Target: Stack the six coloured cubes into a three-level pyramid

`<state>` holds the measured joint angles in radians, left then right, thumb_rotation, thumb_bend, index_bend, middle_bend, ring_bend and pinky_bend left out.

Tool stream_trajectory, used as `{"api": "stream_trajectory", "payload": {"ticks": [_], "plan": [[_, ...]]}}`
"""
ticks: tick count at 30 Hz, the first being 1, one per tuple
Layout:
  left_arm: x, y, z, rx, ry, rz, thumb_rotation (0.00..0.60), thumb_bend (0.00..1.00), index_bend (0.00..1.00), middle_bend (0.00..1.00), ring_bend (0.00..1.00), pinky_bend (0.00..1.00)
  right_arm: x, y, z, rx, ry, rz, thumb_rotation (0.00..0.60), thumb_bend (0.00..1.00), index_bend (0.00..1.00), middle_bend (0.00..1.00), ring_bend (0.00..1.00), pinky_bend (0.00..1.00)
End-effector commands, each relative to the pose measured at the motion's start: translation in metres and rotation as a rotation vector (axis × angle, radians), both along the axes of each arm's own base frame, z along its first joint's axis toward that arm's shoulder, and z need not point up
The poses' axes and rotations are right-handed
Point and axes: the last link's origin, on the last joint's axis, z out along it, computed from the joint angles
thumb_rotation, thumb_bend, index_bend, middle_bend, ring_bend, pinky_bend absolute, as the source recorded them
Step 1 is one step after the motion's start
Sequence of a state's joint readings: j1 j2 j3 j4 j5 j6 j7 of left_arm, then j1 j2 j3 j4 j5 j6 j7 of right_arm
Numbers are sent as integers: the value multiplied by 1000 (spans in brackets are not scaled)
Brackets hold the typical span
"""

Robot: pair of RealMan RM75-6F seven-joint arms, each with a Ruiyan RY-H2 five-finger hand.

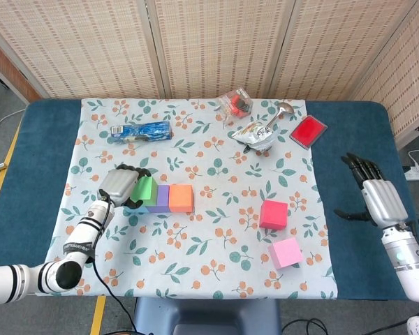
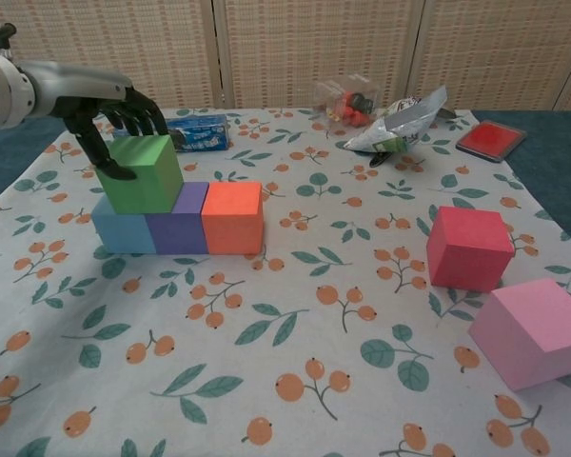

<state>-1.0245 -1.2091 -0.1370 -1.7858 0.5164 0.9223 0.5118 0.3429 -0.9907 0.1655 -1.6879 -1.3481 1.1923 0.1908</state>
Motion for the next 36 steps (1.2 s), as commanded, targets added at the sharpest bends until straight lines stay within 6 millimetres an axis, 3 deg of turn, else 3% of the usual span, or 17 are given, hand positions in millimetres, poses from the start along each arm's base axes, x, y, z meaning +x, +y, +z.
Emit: {"api": "stream_trajectory", "payload": {"ticks": [1, 10, 36], "plan": [[0, 0, -1, 7, 3, -4, 600, 291, 301, 301, 234, 181, -1, 0, 0, 0, -1, -2, 600, 0, 0, 0, 0, 0], [3, -1, 4, 21, -4, -10, 600, 293, 314, 331, 257, 183, -1, -1, 0, -1, 0, -2, 600, 0, 0, 0, 0, 0], [2, -1, 1, 9, -11, -13, 600, 292, 303, 297, 237, 183, 0, -1, -2, 4, 4, -6, 600, 0, 0, 0, 0, 0]]}}
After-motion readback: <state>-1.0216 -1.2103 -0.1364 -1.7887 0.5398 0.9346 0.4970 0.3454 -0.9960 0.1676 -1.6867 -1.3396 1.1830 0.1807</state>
